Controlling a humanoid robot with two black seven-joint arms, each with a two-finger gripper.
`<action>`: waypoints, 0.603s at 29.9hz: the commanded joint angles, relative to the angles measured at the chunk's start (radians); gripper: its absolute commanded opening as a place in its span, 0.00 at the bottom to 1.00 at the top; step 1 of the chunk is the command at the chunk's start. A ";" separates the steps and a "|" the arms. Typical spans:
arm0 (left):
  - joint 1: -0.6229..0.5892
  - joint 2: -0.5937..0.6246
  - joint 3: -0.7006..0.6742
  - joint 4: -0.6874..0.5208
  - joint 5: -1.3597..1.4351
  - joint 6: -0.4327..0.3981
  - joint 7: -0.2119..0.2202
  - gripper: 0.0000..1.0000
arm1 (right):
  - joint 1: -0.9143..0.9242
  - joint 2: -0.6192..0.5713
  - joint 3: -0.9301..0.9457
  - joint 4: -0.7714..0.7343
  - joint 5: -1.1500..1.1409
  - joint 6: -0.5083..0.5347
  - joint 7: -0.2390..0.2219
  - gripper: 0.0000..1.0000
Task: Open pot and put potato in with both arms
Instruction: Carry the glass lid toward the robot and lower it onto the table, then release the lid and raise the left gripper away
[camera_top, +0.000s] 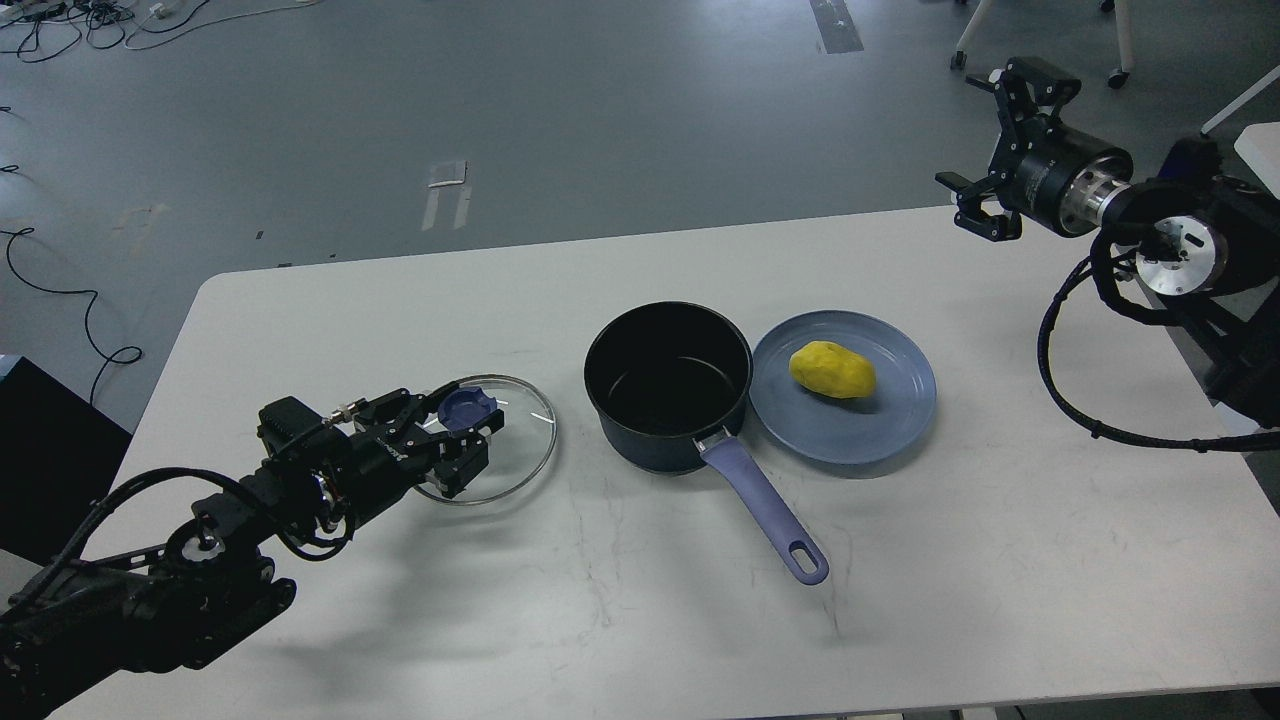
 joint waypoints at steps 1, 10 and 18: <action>0.000 -0.001 0.007 0.001 -0.003 0.000 0.000 0.58 | 0.000 -0.002 0.001 -0.001 0.000 0.000 0.000 1.00; -0.006 -0.012 0.004 0.000 -0.016 0.000 0.000 0.85 | -0.004 -0.008 0.001 -0.001 0.000 0.000 0.002 1.00; -0.014 -0.015 0.004 -0.010 -0.037 0.000 0.000 0.98 | -0.003 -0.005 0.001 -0.001 0.000 0.000 0.002 1.00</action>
